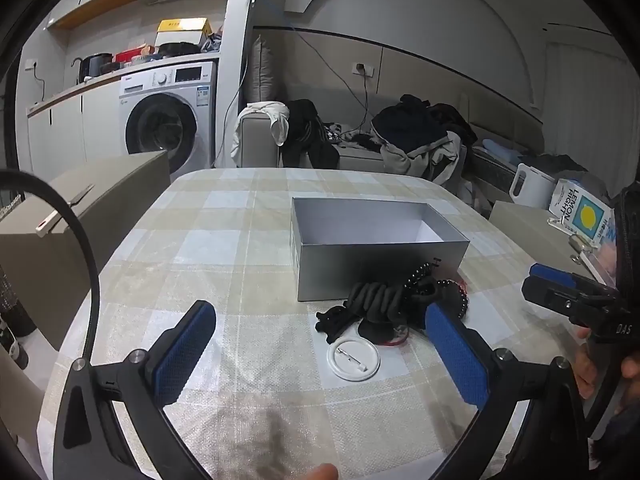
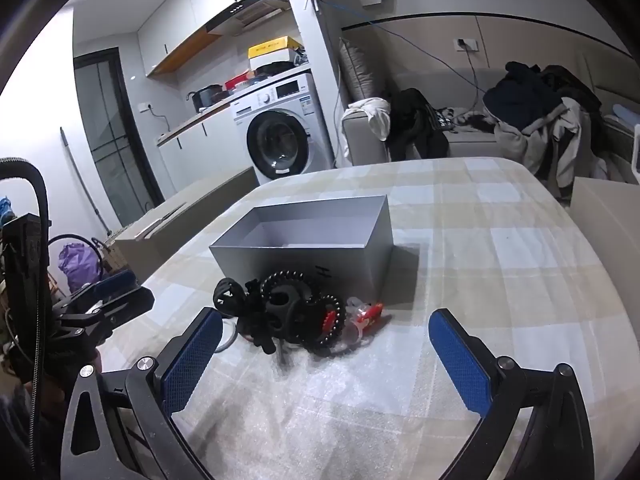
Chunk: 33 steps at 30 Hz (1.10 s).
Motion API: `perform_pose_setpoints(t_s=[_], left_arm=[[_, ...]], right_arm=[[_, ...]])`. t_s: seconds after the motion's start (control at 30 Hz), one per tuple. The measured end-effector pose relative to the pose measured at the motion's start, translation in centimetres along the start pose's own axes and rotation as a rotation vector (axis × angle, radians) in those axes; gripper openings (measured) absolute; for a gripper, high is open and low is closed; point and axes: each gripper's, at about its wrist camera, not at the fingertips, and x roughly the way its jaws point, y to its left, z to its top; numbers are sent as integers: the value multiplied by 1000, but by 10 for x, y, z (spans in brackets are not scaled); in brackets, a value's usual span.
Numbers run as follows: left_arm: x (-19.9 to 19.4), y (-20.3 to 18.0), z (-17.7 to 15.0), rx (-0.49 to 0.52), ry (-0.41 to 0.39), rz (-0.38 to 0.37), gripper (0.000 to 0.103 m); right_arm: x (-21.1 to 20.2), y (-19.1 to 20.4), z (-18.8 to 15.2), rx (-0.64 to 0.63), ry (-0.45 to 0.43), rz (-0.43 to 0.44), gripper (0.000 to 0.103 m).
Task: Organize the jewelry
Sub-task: 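Move the right tool toward the black jewelry pile beside the silver box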
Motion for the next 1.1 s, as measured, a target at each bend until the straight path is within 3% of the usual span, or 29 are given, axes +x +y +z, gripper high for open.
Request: perform_pose_setpoints(t_s=[0.43, 0.53, 0.77, 1.1], left_arm=[[3, 6, 0, -16, 11, 43, 102], [2, 9, 1, -25, -18, 77, 102], [3, 16, 7, -44, -16, 91, 102], [7, 9, 10, 10, 17, 101, 102]], right_arm=[[-1, -5, -1, 17, 4, -5, 103], [-3, -4, 0, 7, -4, 4, 103], [2, -3, 7, 2, 27, -33, 103], [7, -9, 11, 33, 65, -56, 103]])
